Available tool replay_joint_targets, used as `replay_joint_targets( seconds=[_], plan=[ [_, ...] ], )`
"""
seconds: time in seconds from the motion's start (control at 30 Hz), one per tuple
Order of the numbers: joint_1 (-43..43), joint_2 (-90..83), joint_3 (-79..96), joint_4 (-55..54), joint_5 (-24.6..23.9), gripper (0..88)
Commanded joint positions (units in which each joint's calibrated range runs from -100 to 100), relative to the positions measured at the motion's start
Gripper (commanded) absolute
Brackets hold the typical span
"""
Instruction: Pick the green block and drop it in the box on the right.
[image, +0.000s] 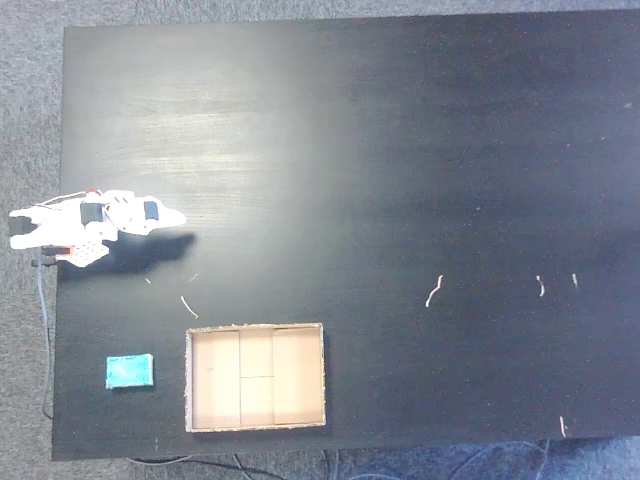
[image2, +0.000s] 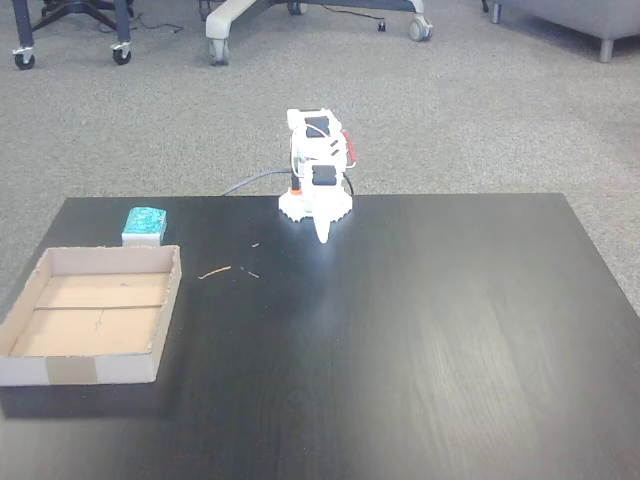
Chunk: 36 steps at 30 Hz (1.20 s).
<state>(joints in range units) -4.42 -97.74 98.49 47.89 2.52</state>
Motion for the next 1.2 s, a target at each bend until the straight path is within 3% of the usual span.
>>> replay_joint_targets(
  seconds=[0.0,0.93,1.0,1.07,1.17],
  plan=[
    [-0.3,-0.4,1.5,-0.3,0.1,0.1],
    [0.0,-0.4,1.5,-0.3,-1.2,0.1],
    [2.2,-0.4,1.5,-3.0,0.2,0.1],
    [11.9,-0.1,-4.3,-7.8,0.8,0.1],
    [29.2,15.9,-35.0,0.0,-1.5,0.1]
  ],
)
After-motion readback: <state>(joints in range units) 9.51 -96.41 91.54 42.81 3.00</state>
